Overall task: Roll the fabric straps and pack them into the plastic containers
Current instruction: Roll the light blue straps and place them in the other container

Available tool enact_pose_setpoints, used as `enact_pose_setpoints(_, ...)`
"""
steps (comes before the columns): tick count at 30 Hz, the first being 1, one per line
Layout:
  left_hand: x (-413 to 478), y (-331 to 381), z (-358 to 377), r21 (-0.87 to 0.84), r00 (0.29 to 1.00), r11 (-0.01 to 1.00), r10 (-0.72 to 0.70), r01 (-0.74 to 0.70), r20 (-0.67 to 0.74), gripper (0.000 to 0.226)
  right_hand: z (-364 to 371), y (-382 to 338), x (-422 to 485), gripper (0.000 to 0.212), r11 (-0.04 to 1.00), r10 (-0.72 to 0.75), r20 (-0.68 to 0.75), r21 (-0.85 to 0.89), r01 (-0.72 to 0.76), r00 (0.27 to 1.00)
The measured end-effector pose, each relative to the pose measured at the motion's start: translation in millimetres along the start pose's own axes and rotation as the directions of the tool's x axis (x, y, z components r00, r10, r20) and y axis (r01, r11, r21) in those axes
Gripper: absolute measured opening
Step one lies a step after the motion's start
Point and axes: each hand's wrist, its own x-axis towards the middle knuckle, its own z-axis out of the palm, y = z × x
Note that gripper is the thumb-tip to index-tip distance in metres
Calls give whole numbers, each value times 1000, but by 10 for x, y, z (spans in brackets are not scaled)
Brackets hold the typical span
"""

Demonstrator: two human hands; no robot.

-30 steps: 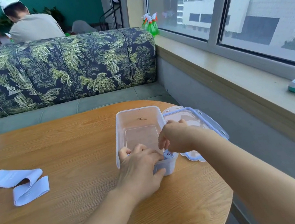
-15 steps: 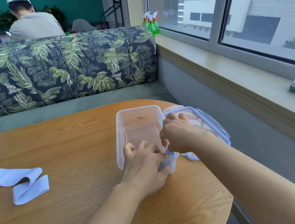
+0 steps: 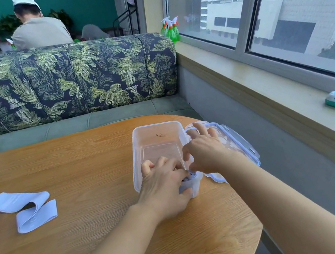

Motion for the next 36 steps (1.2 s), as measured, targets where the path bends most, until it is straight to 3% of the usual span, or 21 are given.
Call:
enact_pose_setpoints(6,24,19,3,-20,999,999,32,-32,21,35,-31,7,2,18,996,52,23,77,-53,998)
enact_pose_setpoints(16,62,21,37,-10,998,1000,25,-24,59,33,47,-33,106,28,993,111,97,29,-115,989)
enact_pose_setpoints(29,98,22,-19,-20,996,999,49,-48,74,35,-15,-22,113,23,984,154,133,69,-165,979)
enact_pose_setpoints(36,103,-30,-129,-54,1000,998,-13,12,-9,30,-47,-22,105,28,980,159,79,111,-167,984)
